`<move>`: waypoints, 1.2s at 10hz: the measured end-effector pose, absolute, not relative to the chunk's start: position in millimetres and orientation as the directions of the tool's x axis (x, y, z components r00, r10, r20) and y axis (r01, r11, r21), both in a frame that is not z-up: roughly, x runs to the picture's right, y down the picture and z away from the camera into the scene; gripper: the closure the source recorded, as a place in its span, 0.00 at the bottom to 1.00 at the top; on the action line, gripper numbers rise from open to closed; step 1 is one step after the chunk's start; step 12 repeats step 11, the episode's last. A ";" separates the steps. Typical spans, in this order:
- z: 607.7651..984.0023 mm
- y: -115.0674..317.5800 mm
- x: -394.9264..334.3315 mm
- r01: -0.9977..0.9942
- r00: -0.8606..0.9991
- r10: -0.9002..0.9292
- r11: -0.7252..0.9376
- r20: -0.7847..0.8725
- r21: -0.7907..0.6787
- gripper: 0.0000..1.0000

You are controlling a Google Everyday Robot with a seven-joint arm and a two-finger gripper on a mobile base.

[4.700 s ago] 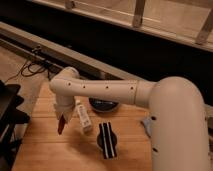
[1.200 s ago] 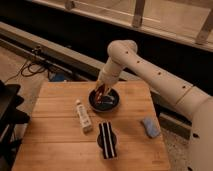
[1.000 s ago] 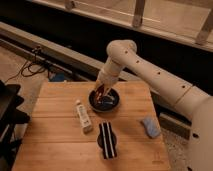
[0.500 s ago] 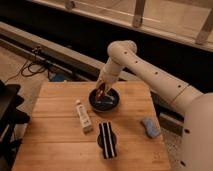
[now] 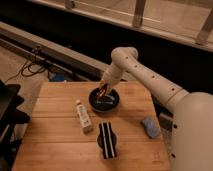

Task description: Place the pepper in the ceramic bowl

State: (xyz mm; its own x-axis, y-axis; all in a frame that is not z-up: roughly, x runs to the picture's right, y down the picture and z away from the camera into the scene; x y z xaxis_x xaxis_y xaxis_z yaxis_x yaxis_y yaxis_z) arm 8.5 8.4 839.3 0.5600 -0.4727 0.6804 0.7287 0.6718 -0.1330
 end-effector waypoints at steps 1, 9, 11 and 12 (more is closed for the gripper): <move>843.7 12.0 11.0 0.719 0.567 -0.460 0.681 0.683 -0.138 0.41; 839.3 12.3 7.6 0.734 0.552 -0.456 0.663 0.699 -0.147 0.44; 835.5 4.8 1.9 0.736 0.545 -0.465 0.663 0.698 -0.134 0.44; 835.5 4.8 1.9 0.736 0.545 -0.465 0.663 0.698 -0.134 0.44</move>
